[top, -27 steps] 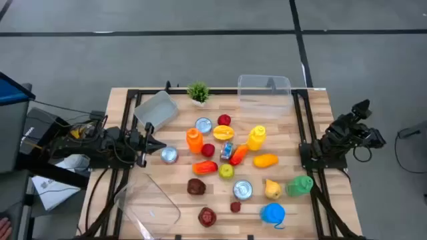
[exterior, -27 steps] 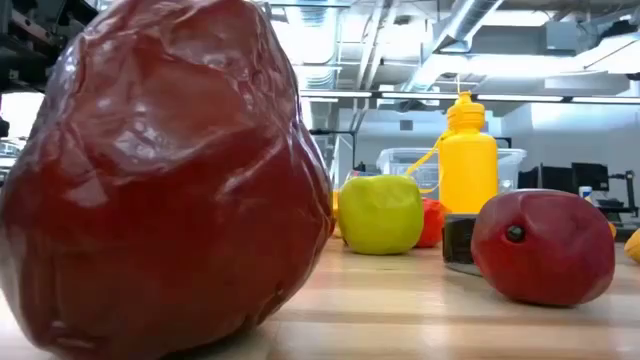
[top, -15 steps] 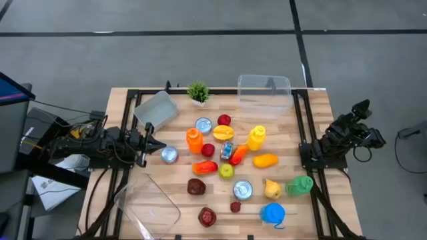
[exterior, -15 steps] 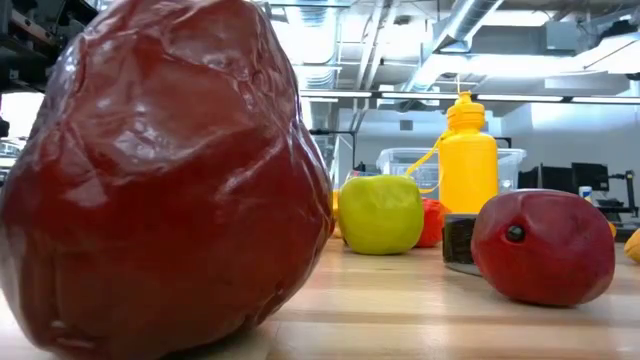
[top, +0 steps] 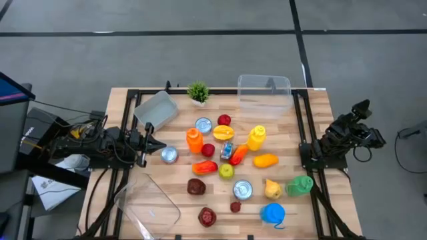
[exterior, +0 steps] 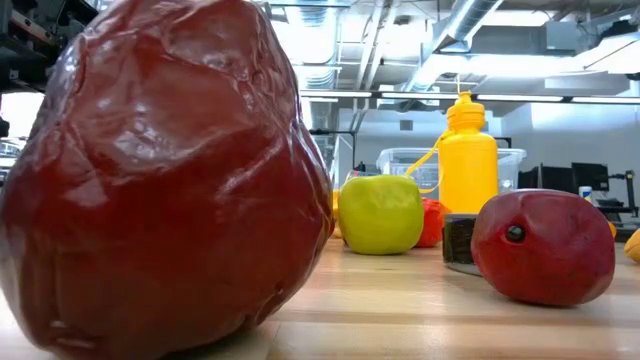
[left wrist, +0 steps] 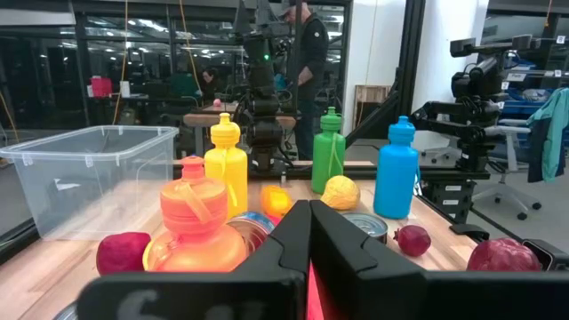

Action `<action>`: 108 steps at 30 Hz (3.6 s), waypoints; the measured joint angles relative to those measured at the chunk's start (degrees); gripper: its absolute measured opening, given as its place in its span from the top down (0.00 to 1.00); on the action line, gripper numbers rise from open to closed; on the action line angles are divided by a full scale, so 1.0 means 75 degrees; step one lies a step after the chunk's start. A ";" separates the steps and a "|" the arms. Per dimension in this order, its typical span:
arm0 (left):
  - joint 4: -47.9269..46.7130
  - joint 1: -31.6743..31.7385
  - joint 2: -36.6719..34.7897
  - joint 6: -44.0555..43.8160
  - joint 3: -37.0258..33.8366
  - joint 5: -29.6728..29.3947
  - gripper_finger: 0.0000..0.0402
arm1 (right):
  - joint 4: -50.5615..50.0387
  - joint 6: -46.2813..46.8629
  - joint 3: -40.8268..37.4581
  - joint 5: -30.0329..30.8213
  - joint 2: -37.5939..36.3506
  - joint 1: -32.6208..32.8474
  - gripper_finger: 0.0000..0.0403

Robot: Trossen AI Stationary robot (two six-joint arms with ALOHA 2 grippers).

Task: Pick & Place Food Item

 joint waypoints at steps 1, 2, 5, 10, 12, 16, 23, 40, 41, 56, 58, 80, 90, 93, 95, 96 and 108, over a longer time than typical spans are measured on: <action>0.0000 0.0000 0.0003 0.0000 0.0003 0.0000 1.00 | 0.0000 -0.0003 0.0000 0.0000 -0.0003 -0.0003 0.01; -0.0002 -0.0001 0.0002 0.0000 0.0000 0.0000 1.00 | -0.0001 0.0000 0.0000 0.0001 0.0000 -0.0002 0.01; 0.0000 -0.0001 0.0003 0.0000 0.0001 0.0000 1.00 | -0.0001 0.0000 0.0000 0.0002 0.0000 -0.0001 0.01; 0.0000 -0.0003 0.0003 0.0000 0.0000 0.0000 1.00 | -0.0003 -0.0001 0.0000 0.0001 -0.0001 -0.0001 0.01; 0.0000 -0.0001 0.0003 0.0000 0.0000 -0.0002 1.00 | -0.0003 0.0000 0.0000 0.0000 0.0000 0.0000 0.01; 0.0000 -0.0002 0.0003 0.0000 0.0000 -0.0002 1.00 | -0.0002 0.0000 0.0000 0.0000 -0.0001 -0.0001 0.01; 0.0000 0.0000 0.0003 0.0000 0.0000 0.0000 1.00 | -0.0003 -0.0001 0.0000 0.0000 0.0000 -0.0001 0.01; 0.0000 -0.0001 0.0003 0.0000 0.0000 0.0000 1.00 | 0.0000 -0.0002 0.0000 0.0000 0.0000 0.0000 0.01; 0.0000 0.0000 0.0003 0.0000 0.0000 0.0000 1.00 | -0.0002 -0.0001 0.0000 0.0001 -0.0001 -0.0001 0.01; 0.0006 0.0000 0.0003 0.0000 0.0000 -0.0003 1.00 | -0.0002 0.0000 0.0000 0.0002 -0.0002 -0.0001 0.01; 0.0006 0.0000 0.0002 0.0000 0.0000 -0.0004 1.00 | -0.0003 -0.0002 0.0000 0.0000 -0.0002 0.0000 0.01; 0.2662 0.0000 0.0003 -0.2261 0.0000 -0.0778 1.00 | -0.0002 0.0000 0.0000 0.0001 -0.0001 -0.0001 0.01; 0.6321 0.0000 0.0003 -0.2659 0.0000 -0.0778 1.00 | 0.0000 -0.0002 0.0000 0.0000 0.0000 -0.0003 0.01; 0.6755 0.0000 0.0003 -0.2657 0.0000 -0.0778 1.00 | -0.0003 -0.0002 0.0000 0.0000 -0.0003 -0.0003 0.01; 0.6874 0.0000 0.0003 -0.2600 0.0000 -0.0778 1.00 | -0.0002 0.0000 0.0000 0.0002 -0.0002 -0.0002 0.01; 0.6873 0.0000 0.0003 -0.2600 0.0000 -0.0778 1.00 | -0.0002 -0.0003 0.0000 0.0000 0.0000 -0.0003 0.01; 0.6860 -0.0001 0.0003 -0.2613 0.0000 -0.1007 1.00 | -0.0003 0.0000 0.0000 0.0000 0.0000 0.0000 0.01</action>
